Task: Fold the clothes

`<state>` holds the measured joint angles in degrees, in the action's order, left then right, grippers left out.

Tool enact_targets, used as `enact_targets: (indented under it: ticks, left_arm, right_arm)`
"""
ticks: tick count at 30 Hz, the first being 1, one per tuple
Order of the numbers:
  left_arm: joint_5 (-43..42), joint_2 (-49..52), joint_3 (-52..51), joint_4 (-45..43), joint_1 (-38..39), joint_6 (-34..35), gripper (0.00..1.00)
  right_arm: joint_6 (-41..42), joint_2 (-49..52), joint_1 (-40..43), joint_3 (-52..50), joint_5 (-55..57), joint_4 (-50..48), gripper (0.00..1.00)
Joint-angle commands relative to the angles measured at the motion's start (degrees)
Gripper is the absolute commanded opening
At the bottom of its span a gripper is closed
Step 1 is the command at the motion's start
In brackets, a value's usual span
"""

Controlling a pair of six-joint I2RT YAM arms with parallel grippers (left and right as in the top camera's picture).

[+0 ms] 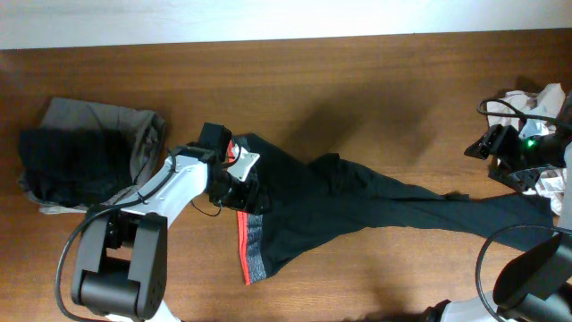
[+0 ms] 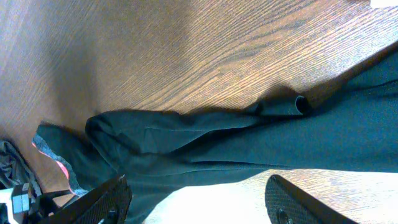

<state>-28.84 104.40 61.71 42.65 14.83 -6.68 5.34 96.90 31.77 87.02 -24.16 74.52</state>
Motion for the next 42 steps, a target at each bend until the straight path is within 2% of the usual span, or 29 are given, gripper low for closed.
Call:
enact_targets:
  ticks: [1,23,34,42]
  left_arm:
    - [2.1,0.7,0.1,0.0,0.0,-1.2,0.85]
    - [-2.0,-4.3,2.7,1.7,1.4,-2.1,0.84]
    - [4.1,-3.4,0.8,1.5,3.5,-1.6,0.85]
    - [4.7,0.5,0.8,-0.4,3.5,-0.4,0.84]
  right_arm:
    - [-0.6,-0.8,-0.3,0.8,-0.7,-0.1,0.74]
    - [-0.6,-0.8,-0.3,0.8,-0.7,-0.2,0.75]
    - [-0.6,-0.8,-0.3,0.8,-0.7,-0.1,0.75]
    - [-0.6,-0.8,-0.3,0.8,-0.7,0.2,0.75]
